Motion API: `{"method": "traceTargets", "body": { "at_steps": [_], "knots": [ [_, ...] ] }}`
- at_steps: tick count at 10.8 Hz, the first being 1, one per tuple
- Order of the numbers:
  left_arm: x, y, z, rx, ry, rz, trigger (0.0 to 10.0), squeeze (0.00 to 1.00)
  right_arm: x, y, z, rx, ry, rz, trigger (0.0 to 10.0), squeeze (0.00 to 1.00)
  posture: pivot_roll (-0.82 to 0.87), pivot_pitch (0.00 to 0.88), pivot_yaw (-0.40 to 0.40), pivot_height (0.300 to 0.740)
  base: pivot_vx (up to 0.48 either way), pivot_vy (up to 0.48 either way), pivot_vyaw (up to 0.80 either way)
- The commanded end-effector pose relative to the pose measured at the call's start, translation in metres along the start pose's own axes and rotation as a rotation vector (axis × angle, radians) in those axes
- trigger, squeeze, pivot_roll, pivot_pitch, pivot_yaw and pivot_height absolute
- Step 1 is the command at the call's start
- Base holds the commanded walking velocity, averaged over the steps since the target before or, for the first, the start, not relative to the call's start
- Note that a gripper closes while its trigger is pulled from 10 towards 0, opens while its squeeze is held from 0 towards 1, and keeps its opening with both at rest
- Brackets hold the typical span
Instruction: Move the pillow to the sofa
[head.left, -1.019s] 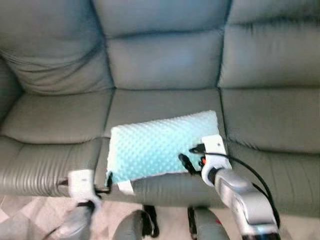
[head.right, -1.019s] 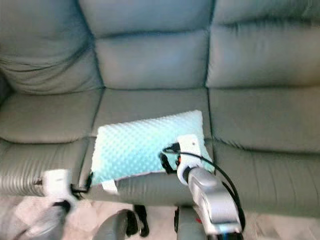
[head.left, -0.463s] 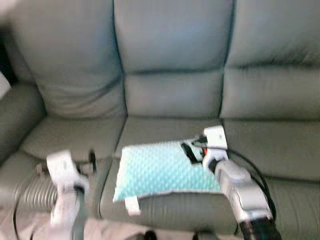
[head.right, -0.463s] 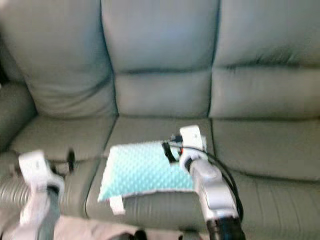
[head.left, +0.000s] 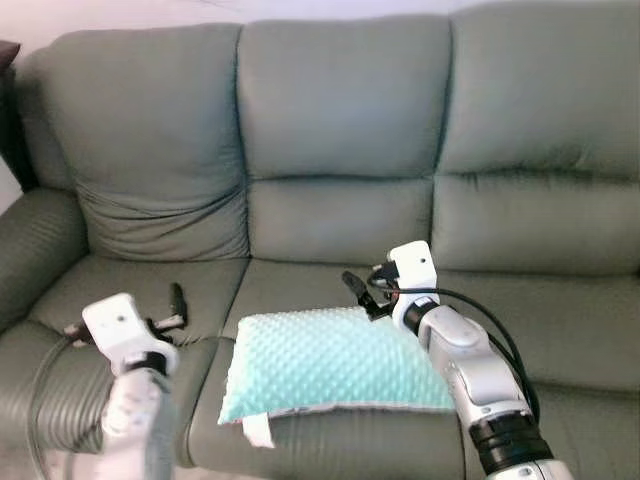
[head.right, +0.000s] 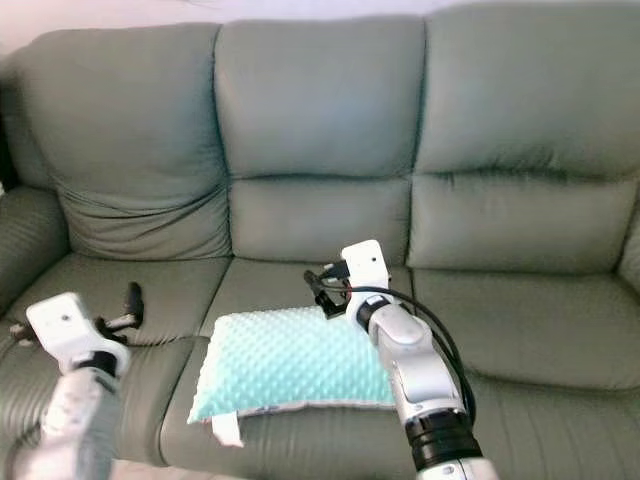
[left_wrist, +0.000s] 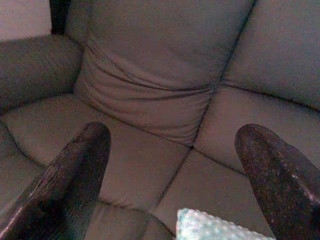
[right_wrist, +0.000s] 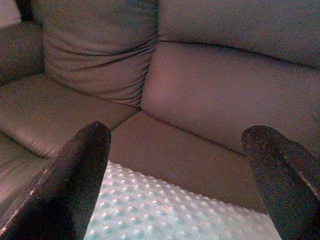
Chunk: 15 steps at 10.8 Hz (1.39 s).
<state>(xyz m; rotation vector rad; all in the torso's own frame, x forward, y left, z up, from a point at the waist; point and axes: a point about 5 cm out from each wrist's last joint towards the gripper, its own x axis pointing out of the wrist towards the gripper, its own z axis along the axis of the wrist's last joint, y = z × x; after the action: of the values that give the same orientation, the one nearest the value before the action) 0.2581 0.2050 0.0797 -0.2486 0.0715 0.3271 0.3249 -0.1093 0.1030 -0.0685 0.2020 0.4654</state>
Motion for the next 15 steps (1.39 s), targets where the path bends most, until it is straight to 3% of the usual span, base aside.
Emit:
{"method": "traceTargets", "body": {
  "at_steps": [1,6,15],
  "knots": [
    [0.000,0.006,-0.001,-0.001,0.000,0.036,10.0,0.00,0.007,0.008,0.007,-0.018,-0.018,0.037,10.0,0.00,-0.23,0.000,0.082,0.740,0.000,0.000,0.80],
    [0.014,0.007,0.010,0.041,-0.007,0.007,10.0,0.00,0.008,0.009,0.001,0.008,-0.028,0.019,10.0,0.00,-0.24,0.000,0.115,0.740,0.000,0.000,0.78],
    [0.015,0.016,0.013,0.032,0.015,0.036,10.0,0.00,0.013,0.015,0.000,0.044,-0.032,0.027,10.0,0.00,-0.23,0.016,0.126,0.740,0.000,0.000,0.75]
  ]
}}
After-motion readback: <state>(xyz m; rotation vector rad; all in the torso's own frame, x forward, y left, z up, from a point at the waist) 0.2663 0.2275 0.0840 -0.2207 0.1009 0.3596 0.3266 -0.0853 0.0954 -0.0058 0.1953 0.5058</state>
